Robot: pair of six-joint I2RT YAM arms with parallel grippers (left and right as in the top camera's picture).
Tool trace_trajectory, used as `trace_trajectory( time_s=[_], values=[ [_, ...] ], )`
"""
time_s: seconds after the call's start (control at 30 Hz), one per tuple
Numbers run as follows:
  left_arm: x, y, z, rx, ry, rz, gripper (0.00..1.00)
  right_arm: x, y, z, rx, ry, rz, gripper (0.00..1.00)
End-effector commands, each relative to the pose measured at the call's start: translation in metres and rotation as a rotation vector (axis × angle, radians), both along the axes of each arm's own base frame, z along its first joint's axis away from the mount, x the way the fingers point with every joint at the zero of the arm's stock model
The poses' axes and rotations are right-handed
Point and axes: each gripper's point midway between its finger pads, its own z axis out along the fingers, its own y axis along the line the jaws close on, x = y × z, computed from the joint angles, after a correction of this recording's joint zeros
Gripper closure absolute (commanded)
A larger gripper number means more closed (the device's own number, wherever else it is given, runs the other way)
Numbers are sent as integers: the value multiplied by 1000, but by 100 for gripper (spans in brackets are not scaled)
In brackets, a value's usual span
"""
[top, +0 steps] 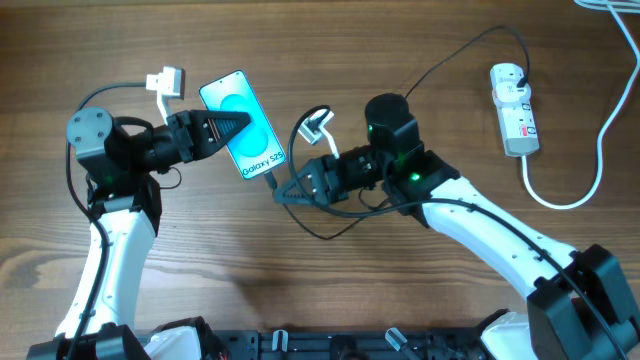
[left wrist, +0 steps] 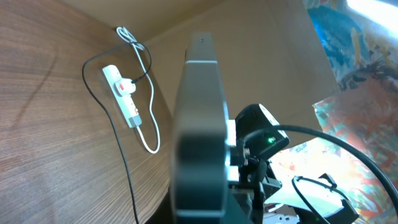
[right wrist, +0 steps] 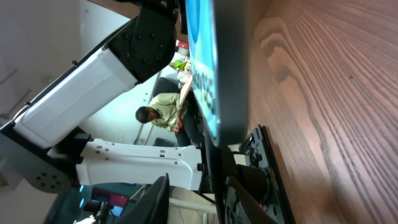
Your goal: Plug charger to phone and switch on socket
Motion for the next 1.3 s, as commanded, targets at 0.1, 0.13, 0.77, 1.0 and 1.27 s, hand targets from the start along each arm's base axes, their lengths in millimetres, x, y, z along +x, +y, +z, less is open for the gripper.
trace_trajectory(
  time_s=[0.1, 0.13, 0.77, 1.0, 1.27],
  values=[
    [2, 0, 7, 14, -47, 13, 96, -5, 16, -9, -29, -7, -20, 83],
    [2, 0, 7, 14, -47, 11, 96, -4, 16, -9, -30, -9, -26, 87],
    [-37, -29, 2, -2, -11, -239, 96, 20, 15, 6, 3, -78, -109, 95],
    [-38, -31, -1, -11, 28, -245, 96, 23, 15, 10, 10, -89, -116, 95],
    [-39, -31, -6, -17, 54, -247, 96, 26, 12, 9, 8, -83, -120, 95]
  ],
)
